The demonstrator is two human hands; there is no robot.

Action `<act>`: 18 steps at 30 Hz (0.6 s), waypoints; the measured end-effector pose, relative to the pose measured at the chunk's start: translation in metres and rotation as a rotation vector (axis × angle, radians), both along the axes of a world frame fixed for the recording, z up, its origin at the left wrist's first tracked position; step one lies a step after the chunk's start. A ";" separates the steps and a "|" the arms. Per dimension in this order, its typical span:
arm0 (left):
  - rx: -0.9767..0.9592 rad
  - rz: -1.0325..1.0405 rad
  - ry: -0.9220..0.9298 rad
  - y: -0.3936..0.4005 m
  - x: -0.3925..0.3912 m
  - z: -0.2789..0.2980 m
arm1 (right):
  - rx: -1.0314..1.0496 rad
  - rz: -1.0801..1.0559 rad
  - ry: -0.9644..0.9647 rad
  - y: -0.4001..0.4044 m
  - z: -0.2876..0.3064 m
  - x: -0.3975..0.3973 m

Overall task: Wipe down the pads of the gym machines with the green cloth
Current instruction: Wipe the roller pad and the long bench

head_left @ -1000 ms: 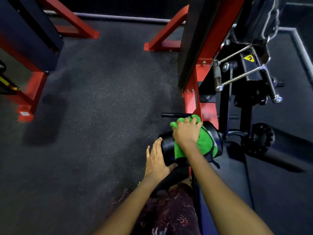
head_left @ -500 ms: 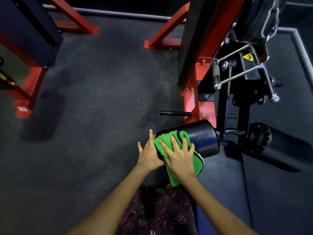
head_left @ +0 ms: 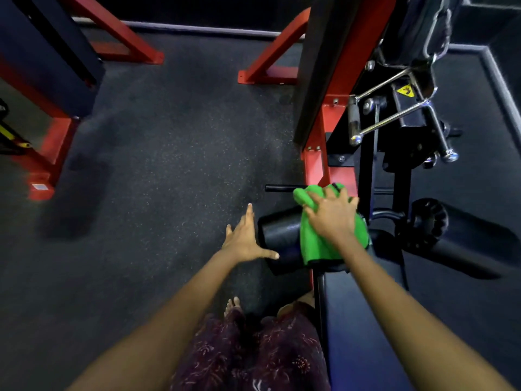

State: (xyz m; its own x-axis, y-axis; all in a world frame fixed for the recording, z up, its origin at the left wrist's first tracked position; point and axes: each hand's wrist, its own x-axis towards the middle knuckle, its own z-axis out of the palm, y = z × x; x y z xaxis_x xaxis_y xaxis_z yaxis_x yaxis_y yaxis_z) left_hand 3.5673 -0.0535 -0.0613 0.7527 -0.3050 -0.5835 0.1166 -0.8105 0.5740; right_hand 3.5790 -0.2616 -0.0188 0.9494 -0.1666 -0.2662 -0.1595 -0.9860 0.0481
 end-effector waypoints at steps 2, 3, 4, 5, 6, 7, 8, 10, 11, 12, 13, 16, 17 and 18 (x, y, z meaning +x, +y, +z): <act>0.017 -0.070 0.039 -0.001 0.014 0.001 | 0.010 -0.122 0.025 -0.010 0.000 0.011; 0.013 -0.106 0.066 -0.003 0.019 0.000 | 0.011 -0.188 0.022 -0.010 0.000 0.015; 0.001 -0.135 0.103 -0.004 0.024 -0.001 | 0.001 -0.238 0.019 -0.006 0.001 0.018; -0.015 -0.160 0.144 -0.006 0.027 -0.002 | -0.028 -0.259 0.025 0.001 0.002 0.017; -0.026 -0.182 0.171 -0.007 0.029 -0.003 | -0.057 -0.237 0.036 0.011 0.003 0.015; -0.026 -0.203 0.184 -0.009 0.030 -0.004 | -0.063 -0.177 0.047 0.024 0.002 0.009; -0.010 -0.216 0.173 -0.010 0.029 -0.005 | -0.041 -0.097 0.053 0.039 0.000 0.001; 0.054 -0.223 0.092 -0.015 0.025 -0.006 | 0.043 0.051 0.062 0.065 -0.006 -0.021; 0.080 -0.221 0.045 -0.017 0.021 -0.006 | 0.069 0.094 0.066 0.072 -0.007 -0.032; 0.095 -0.209 0.006 -0.019 0.015 -0.007 | 0.075 0.118 0.057 0.072 -0.007 -0.040; 0.111 -0.201 -0.026 -0.019 0.008 -0.007 | 0.063 0.131 0.046 0.067 -0.007 -0.042; 0.226 -0.222 -0.149 -0.023 -0.016 -0.005 | -0.009 0.023 0.041 0.026 -0.004 -0.030; 0.277 -0.224 -0.198 -0.026 -0.025 -0.005 | -0.037 -0.061 0.026 0.011 -0.002 -0.022; 0.320 -0.214 -0.235 -0.030 -0.035 -0.003 | -0.051 -0.151 0.023 -0.002 -0.001 -0.014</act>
